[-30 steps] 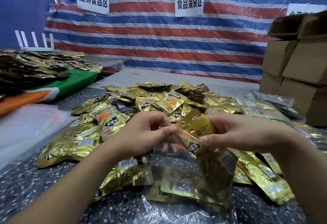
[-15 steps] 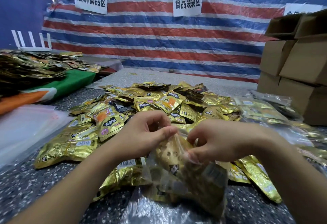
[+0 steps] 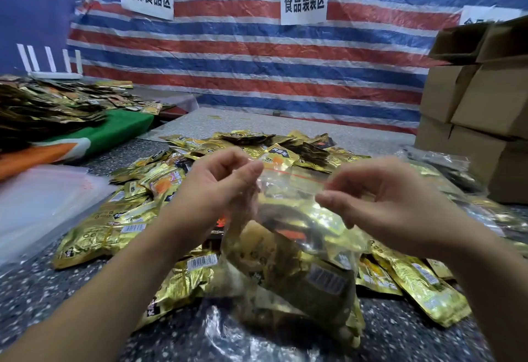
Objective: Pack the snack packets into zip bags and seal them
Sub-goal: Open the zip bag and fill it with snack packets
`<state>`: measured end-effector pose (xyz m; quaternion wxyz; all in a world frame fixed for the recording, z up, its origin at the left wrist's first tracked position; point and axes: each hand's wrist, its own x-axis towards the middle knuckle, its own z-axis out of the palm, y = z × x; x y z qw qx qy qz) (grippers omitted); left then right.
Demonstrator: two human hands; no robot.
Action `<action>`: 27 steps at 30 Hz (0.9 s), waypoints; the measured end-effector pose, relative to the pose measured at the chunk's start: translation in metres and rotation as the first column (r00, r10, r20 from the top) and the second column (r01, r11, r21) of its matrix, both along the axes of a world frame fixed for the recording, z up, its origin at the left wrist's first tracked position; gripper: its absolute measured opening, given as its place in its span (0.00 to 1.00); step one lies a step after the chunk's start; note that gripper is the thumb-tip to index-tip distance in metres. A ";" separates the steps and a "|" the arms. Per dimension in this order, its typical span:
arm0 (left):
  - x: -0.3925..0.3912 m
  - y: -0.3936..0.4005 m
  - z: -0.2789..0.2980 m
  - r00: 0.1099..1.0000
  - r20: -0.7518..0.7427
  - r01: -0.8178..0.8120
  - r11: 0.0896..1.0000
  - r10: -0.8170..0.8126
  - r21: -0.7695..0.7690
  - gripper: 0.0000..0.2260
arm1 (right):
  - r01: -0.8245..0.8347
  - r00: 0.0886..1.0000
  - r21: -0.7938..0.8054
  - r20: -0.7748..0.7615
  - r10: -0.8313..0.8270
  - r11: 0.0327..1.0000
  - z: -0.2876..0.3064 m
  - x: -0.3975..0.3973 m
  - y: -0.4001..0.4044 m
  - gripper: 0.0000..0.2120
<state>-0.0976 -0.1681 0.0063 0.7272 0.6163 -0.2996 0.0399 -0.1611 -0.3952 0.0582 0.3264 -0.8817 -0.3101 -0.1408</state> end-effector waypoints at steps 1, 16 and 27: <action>-0.001 0.001 0.002 0.999 -0.021 0.036 0.998 -0.037 -0.042 0.07 | -0.005 0.999 0.049 0.035 0.004 0.999 0.002 -0.001 0.001 0.14; -0.003 -0.004 0.000 0.992 -0.109 0.066 0.997 -0.060 0.050 0.28 | -0.075 0.997 0.512 0.041 0.063 0.856 0.002 0.015 0.009 0.10; -0.012 -0.014 -0.008 0.966 -0.211 0.201 0.946 -0.149 0.253 0.07 | -0.080 0.996 0.680 0.031 0.081 0.729 0.001 0.022 0.005 0.09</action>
